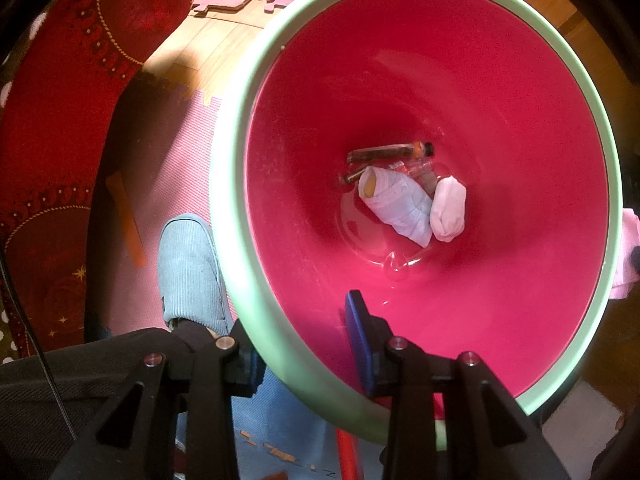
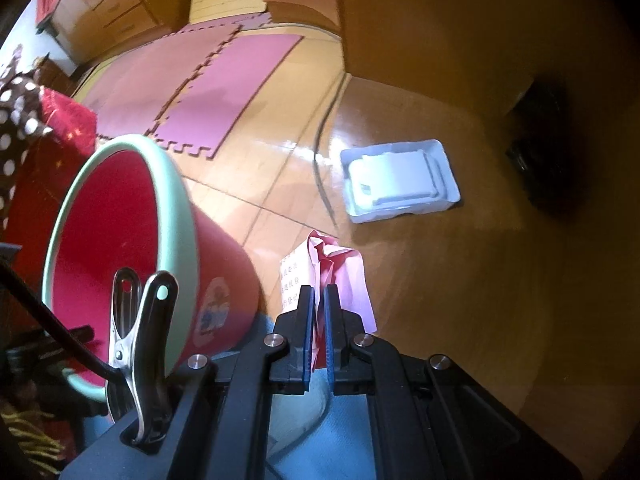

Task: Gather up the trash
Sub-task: 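Carry the pink papers with the right tool over the red bucket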

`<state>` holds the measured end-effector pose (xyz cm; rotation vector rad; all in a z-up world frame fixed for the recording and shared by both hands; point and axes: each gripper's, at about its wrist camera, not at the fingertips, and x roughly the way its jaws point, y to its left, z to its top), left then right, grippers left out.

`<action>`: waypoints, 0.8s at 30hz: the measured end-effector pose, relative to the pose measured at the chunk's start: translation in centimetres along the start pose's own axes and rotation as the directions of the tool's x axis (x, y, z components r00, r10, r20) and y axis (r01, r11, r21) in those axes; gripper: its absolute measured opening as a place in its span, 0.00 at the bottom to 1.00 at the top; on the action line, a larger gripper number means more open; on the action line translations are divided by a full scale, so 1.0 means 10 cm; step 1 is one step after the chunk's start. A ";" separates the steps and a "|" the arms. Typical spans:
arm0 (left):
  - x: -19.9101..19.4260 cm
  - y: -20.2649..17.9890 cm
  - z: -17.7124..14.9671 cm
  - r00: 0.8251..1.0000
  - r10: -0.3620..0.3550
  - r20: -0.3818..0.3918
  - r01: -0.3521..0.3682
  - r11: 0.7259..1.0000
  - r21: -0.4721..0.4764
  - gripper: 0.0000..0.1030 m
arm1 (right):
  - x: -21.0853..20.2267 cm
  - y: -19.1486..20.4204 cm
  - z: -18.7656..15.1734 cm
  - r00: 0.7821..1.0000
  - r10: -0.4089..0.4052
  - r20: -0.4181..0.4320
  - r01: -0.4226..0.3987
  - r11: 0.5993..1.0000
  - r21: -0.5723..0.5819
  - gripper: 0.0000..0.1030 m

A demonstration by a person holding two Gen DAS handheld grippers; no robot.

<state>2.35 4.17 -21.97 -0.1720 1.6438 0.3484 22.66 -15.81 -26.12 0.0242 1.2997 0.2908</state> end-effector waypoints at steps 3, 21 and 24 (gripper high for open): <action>0.00 0.00 0.00 1.000 0.001 0.000 -0.001 1.000 0.001 0.35 | -0.09 0.12 -0.02 1.000 0.000 0.012 0.001 0.999 -0.042 0.06; 0.00 0.01 -0.01 1.000 0.000 0.001 0.000 1.000 0.001 0.35 | -0.65 0.59 -0.03 0.996 0.027 0.084 -0.011 0.984 -0.179 0.06; 0.00 0.02 -0.01 1.000 -0.001 0.001 0.001 1.000 -0.001 0.35 | -0.70 0.66 0.00 0.995 0.041 0.094 -0.022 0.980 -0.197 0.06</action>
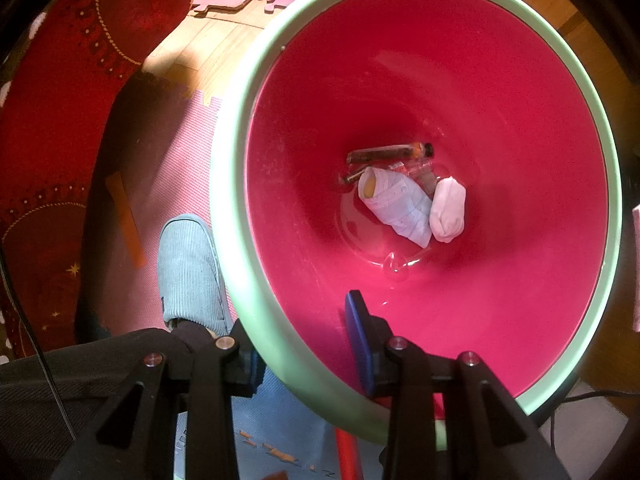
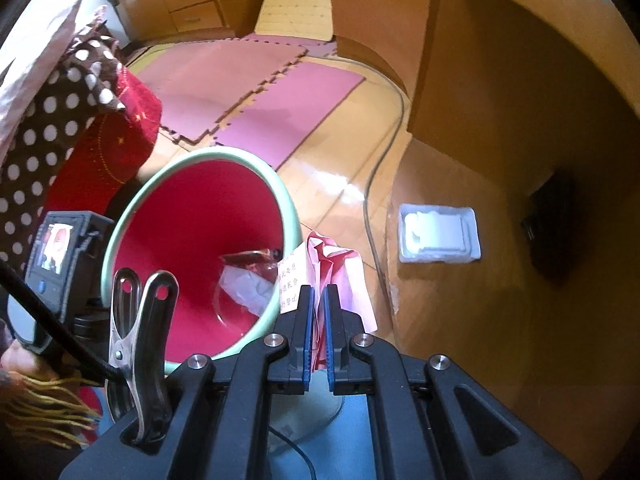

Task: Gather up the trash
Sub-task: 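Carry the pink papers with the right tool over the red bucket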

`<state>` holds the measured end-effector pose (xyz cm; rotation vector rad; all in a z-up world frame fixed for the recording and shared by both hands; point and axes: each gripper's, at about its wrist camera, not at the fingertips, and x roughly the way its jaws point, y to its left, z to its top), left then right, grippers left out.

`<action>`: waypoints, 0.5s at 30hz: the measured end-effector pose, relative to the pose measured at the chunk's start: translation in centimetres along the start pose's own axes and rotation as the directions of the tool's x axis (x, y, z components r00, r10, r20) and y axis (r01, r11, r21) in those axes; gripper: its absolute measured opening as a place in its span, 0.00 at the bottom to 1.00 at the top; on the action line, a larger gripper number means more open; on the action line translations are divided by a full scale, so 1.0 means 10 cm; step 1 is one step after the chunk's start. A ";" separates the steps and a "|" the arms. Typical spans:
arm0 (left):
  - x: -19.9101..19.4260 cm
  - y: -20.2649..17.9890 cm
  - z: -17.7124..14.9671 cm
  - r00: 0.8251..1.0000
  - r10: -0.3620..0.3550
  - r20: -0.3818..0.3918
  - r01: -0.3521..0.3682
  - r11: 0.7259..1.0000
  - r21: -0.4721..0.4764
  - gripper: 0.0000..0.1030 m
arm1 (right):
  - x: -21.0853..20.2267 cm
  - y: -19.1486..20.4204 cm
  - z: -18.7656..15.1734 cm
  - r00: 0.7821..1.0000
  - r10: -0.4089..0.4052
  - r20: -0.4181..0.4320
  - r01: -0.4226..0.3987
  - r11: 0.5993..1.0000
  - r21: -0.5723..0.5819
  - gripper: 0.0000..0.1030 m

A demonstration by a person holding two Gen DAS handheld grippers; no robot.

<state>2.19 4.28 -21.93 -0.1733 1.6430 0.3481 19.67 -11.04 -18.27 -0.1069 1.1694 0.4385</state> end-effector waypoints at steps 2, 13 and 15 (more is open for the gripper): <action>0.00 0.00 0.00 1.000 0.000 0.000 0.000 1.000 0.000 0.35 | -0.01 0.04 0.04 1.000 0.012 0.004 -0.012 1.000 -0.013 0.06; -0.01 -0.01 0.01 1.000 -0.003 0.002 0.003 1.000 -0.001 0.35 | 0.00 0.27 0.24 0.996 0.083 0.020 -0.081 0.992 -0.092 0.06; -0.01 -0.01 0.01 1.000 -0.003 0.001 0.003 1.000 -0.001 0.35 | 0.04 0.31 0.26 0.996 0.090 0.012 -0.088 0.991 -0.105 0.06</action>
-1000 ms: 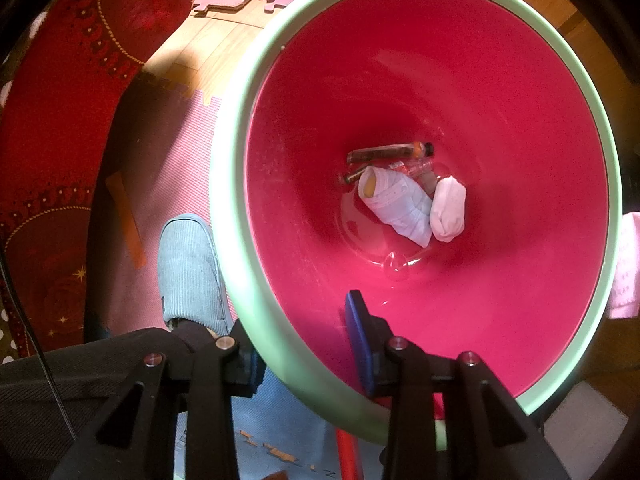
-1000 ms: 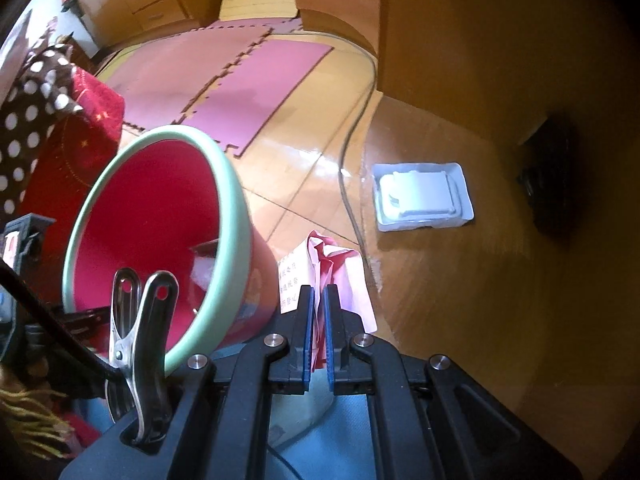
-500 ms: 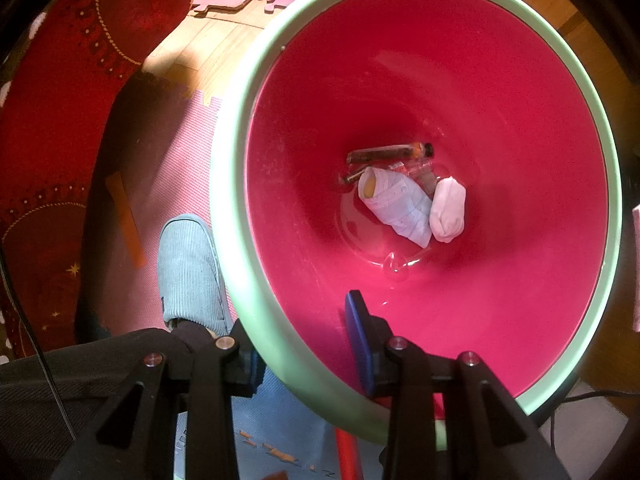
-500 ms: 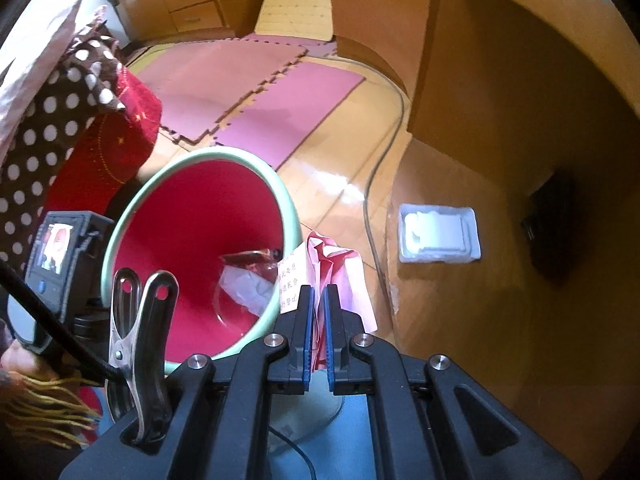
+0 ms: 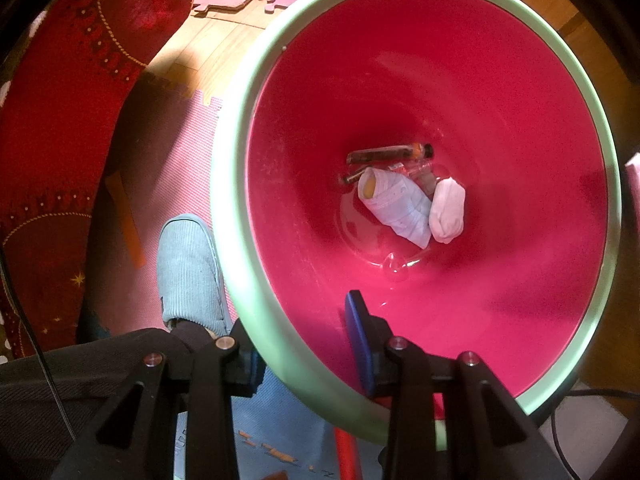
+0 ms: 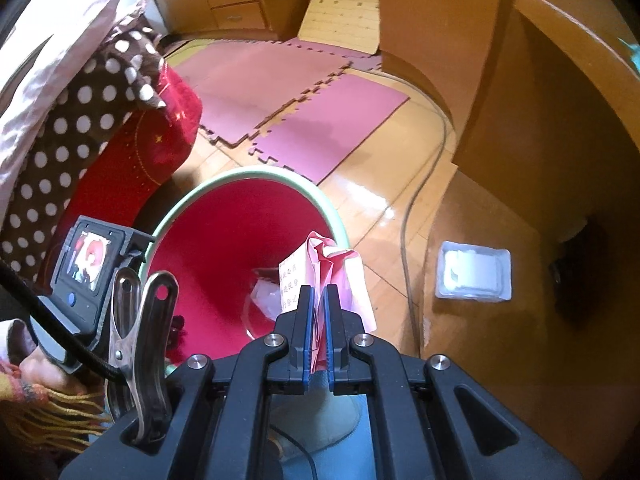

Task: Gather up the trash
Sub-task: 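Carry the pink papers with the right tool over the red bucket, then open the right tool to drop the papers into the bucket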

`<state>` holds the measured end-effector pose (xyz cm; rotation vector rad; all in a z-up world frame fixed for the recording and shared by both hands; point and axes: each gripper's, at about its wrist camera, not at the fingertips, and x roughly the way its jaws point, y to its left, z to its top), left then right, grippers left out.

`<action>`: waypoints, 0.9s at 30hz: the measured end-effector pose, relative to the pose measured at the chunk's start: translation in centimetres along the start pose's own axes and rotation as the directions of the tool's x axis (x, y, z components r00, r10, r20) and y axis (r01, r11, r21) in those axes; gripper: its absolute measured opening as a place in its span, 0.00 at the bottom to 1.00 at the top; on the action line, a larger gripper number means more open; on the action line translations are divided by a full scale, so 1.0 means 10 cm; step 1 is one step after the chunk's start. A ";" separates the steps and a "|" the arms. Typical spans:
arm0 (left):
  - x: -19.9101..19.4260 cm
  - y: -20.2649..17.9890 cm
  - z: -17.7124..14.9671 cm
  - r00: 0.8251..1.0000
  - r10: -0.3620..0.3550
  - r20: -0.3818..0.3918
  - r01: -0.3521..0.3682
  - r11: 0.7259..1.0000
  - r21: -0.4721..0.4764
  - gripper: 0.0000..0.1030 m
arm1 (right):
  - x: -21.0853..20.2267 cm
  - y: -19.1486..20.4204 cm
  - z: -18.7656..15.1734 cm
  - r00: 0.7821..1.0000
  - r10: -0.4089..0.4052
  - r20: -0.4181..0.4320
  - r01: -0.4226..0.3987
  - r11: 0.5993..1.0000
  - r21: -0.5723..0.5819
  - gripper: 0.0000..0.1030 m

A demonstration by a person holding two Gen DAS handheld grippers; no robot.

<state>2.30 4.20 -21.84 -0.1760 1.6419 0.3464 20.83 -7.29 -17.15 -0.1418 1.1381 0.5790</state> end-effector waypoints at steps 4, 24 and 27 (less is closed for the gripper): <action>0.00 0.00 0.00 1.000 0.000 0.000 0.000 1.000 0.001 0.35 | 0.08 0.06 0.02 1.000 0.014 -0.014 -0.014 1.000 -0.024 0.06; 0.00 0.01 0.00 1.000 0.001 -0.001 -0.001 1.000 0.001 0.35 | 0.35 0.32 0.13 0.997 0.060 -0.054 -0.065 0.994 -0.093 0.31; 0.00 0.01 0.01 1.000 0.001 0.000 -0.001 1.000 0.001 0.35 | 0.35 0.30 0.13 0.997 0.057 -0.046 -0.061 0.994 -0.088 0.31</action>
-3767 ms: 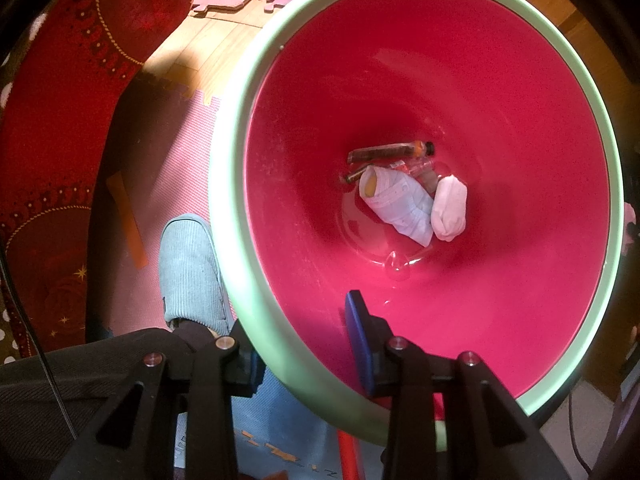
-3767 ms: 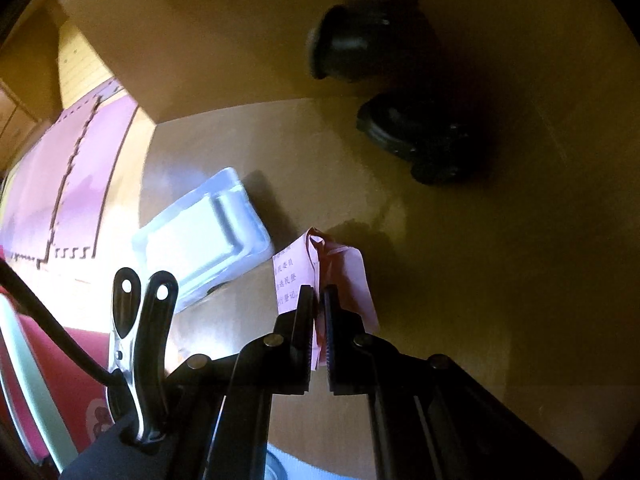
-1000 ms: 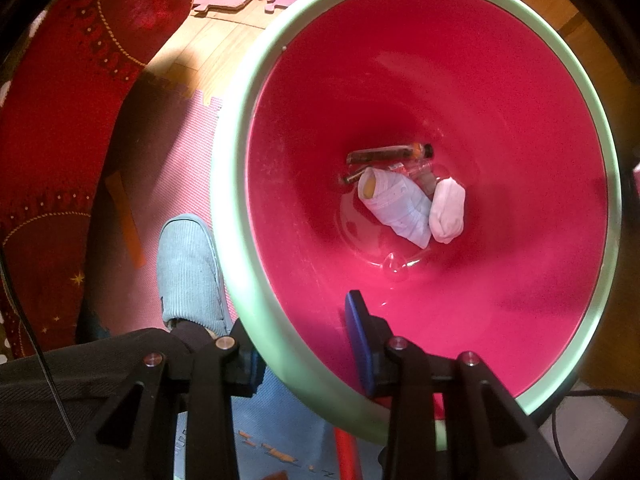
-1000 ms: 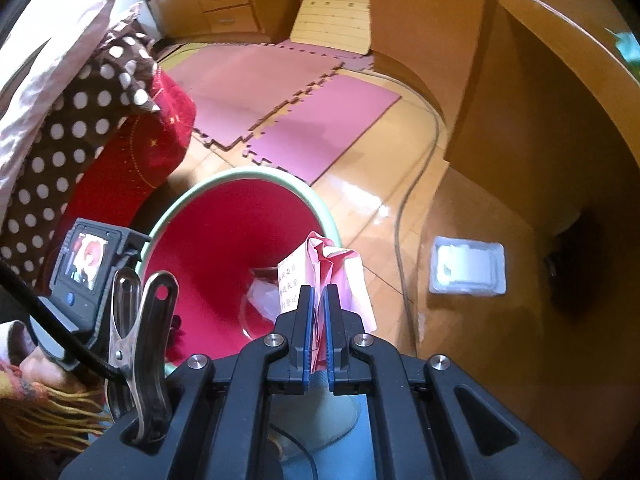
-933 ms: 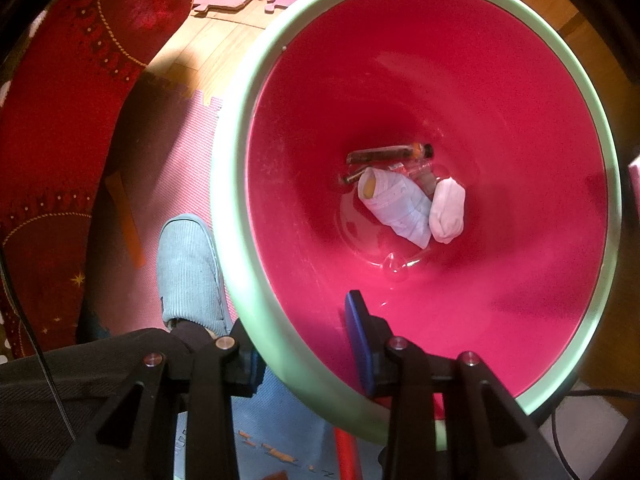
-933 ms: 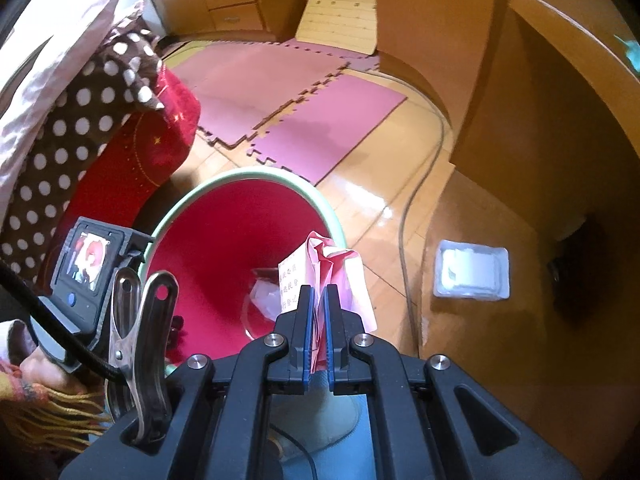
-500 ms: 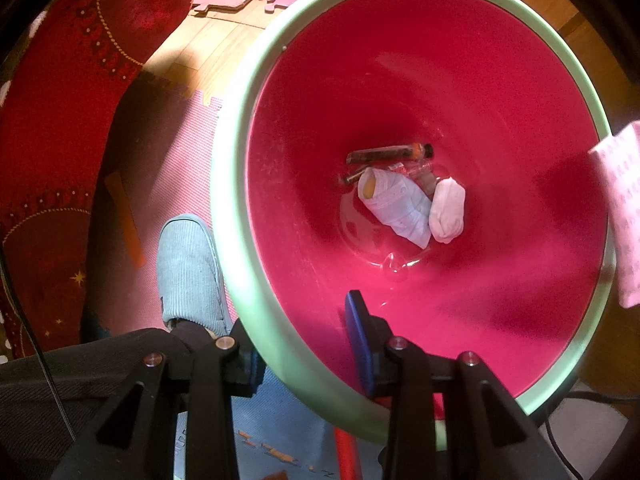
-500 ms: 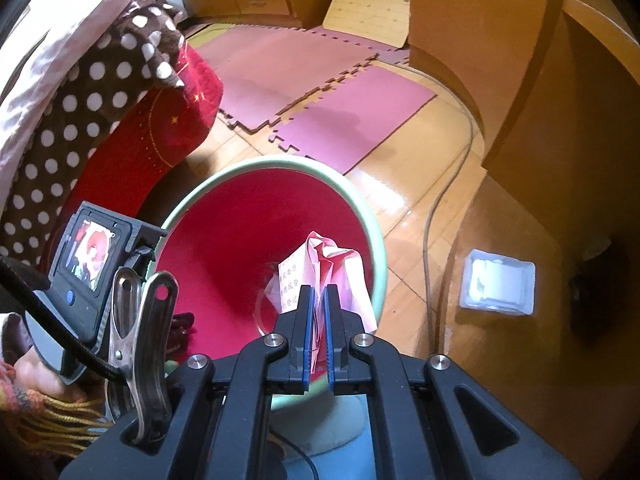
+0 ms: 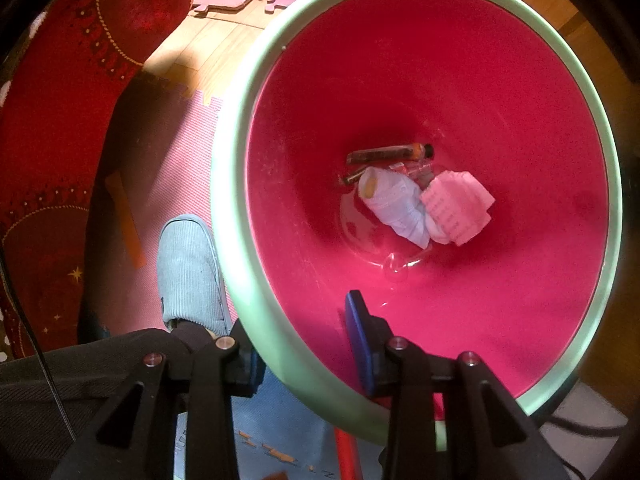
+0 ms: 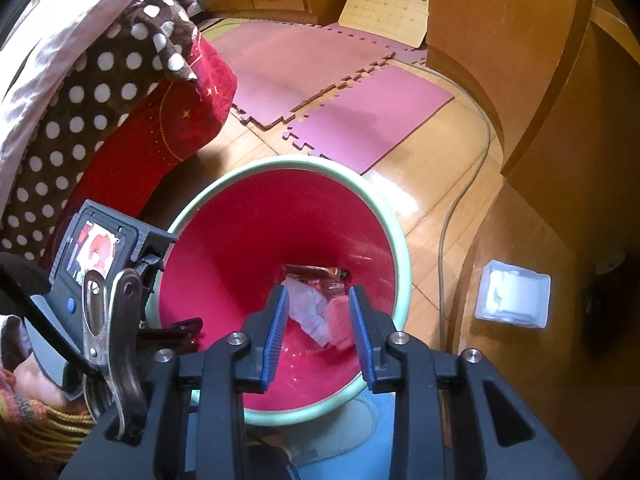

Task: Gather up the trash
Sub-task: 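Open the right tool to drop the papers into the bucket, then move the open right tool from the bucket toward the white plastic tray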

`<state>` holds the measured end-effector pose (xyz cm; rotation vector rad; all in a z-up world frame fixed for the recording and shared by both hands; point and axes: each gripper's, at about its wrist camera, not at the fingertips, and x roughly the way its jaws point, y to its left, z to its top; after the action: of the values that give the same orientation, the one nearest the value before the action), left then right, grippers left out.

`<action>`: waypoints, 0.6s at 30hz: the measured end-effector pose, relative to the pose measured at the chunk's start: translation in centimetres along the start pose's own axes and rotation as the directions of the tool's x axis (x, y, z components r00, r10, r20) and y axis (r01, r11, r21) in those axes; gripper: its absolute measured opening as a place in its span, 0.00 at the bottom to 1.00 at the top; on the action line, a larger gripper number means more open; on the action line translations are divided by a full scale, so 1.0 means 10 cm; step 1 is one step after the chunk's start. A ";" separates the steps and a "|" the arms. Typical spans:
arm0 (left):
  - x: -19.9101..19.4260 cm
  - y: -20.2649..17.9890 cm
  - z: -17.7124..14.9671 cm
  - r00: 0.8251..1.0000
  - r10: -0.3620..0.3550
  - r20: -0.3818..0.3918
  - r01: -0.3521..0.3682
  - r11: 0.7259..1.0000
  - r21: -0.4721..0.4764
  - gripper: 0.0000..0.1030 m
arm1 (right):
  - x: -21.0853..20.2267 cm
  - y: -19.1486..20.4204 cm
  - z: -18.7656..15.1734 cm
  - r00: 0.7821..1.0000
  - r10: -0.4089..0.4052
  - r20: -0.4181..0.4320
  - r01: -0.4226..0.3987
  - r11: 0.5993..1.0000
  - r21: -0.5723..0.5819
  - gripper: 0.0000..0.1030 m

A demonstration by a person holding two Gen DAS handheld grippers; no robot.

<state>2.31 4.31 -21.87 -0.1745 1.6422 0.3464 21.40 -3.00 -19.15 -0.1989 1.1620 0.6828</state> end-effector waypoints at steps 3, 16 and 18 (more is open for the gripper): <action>0.01 0.00 0.00 1.000 0.000 0.000 0.000 1.000 -0.001 0.35 | 0.00 -0.04 -0.01 1.000 0.000 0.001 0.000 1.000 0.010 0.31; 0.00 0.01 -0.01 1.000 0.000 -0.002 0.000 1.000 -0.001 0.35 | -0.01 -0.16 -0.08 1.000 -0.024 -0.018 0.025 0.999 0.039 0.31; -0.01 0.01 0.00 1.000 0.001 -0.001 -0.001 1.000 -0.001 0.35 | -0.01 -0.22 -0.13 0.999 -0.035 -0.023 0.036 0.998 0.053 0.31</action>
<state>2.30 4.36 -21.80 -0.1744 1.6431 0.3478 21.70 -5.37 -20.00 -0.1818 1.1938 0.6189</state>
